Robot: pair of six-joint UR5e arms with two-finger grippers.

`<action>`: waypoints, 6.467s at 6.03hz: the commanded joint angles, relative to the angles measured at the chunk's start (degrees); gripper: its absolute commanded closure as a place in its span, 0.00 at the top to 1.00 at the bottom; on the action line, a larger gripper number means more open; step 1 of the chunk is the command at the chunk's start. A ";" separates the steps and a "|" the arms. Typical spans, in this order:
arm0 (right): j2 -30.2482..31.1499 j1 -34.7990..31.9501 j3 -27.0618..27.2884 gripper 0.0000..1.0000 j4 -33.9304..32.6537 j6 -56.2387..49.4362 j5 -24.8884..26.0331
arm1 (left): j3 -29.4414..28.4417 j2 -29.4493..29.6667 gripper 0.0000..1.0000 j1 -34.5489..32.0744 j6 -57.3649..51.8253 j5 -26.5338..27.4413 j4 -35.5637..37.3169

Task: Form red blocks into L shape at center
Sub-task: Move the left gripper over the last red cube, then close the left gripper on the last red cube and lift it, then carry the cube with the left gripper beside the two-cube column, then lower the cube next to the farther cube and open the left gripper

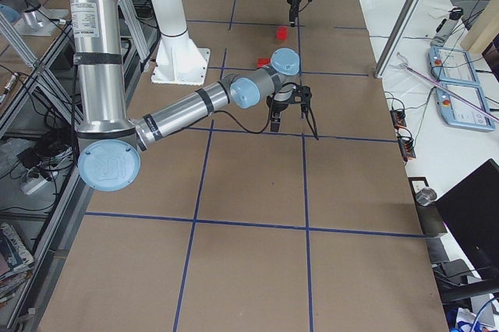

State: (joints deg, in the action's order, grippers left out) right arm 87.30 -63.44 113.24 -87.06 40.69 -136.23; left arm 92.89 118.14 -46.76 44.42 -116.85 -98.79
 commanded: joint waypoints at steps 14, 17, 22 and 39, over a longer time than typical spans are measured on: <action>-0.29 -0.01 0.31 1.00 -0.39 0.27 0.09 | 7.21 4.45 0.00 7.07 65.07 2.80 6.05; -0.29 0.08 0.22 1.00 -0.31 0.36 0.17 | 4.77 9.30 0.00 12.38 98.11 4.17 9.68; -0.38 0.16 0.13 1.00 -0.31 0.62 0.26 | -4.72 12.55 0.00 15.20 112.46 7.15 -1.22; -0.29 0.08 0.57 1.00 -0.39 0.71 0.09 | -8.60 15.54 1.00 17.94 118.54 11.91 -1.49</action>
State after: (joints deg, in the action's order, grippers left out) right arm 87.01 -63.37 113.85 -87.45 41.40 -136.14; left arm 84.29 133.63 -28.83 163.24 -104.94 -100.28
